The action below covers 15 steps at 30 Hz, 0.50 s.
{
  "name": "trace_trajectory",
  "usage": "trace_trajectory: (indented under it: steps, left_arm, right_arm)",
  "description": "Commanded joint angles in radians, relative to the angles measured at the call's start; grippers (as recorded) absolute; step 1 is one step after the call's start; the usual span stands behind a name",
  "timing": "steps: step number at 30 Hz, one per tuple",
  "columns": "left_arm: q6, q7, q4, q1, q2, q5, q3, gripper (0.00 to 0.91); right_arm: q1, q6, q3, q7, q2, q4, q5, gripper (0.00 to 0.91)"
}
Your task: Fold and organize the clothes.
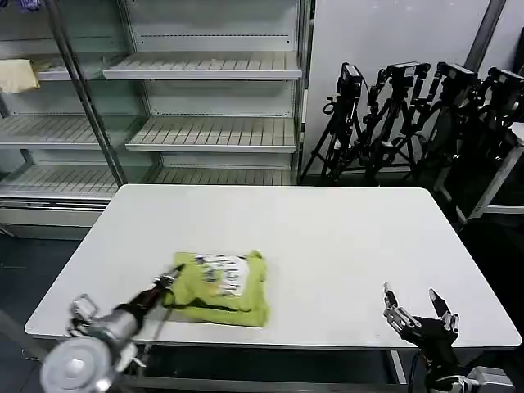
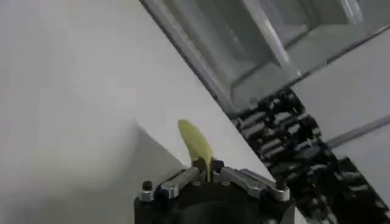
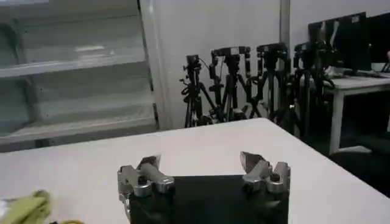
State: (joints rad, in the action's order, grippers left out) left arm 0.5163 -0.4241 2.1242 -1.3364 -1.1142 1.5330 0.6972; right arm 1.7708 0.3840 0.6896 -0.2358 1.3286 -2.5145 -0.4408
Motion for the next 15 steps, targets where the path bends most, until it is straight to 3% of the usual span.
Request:
trace_trajectory:
  steps: [1, 4, 7, 9, 11, 14, 15]
  left_arm:
    - [0.063, 0.037, 0.025, -0.020, 0.351, -0.020, 0.440, 0.020]
    - [0.063, 0.071, 0.065, -0.027, 0.439, -0.169, 0.437, 0.020]
    - [0.061, 0.108, 0.129, -0.066, 0.459, -0.405, 0.344, 0.020]
    - [0.060, 0.121, 0.173, -0.071, 0.434, -0.579, 0.201, 0.020]
    - [0.035, 0.147, 0.164, -0.065, 0.372, -0.865, -0.055, 0.020]
    - [0.001, 0.145, 0.107, -0.019, 0.288, -1.153, -0.326, 0.020]
    - [0.001, 0.142, 0.084, -0.002, 0.271, -1.165, -0.388, 0.020]
  right_arm:
    - [-0.060, 0.007, -0.016, -0.001, -0.010, 0.007, -0.015, 0.907]
    - [-0.071, 0.008, -0.014, -0.001, -0.017, 0.009, -0.027, 0.907]
    - [-0.076, 0.006, -0.015, 0.000, -0.018, 0.011, -0.029, 0.907]
    - [-0.076, 0.005, -0.017, 0.001, -0.016, 0.012, -0.029, 0.907]
    - [-0.074, 0.001, -0.019, 0.002, -0.012, 0.015, -0.025, 0.907]
    - [-0.070, -0.002, -0.021, 0.002, -0.011, 0.017, -0.021, 0.907]
    - [-0.068, -0.003, -0.021, 0.003, -0.011, 0.018, -0.018, 0.907]
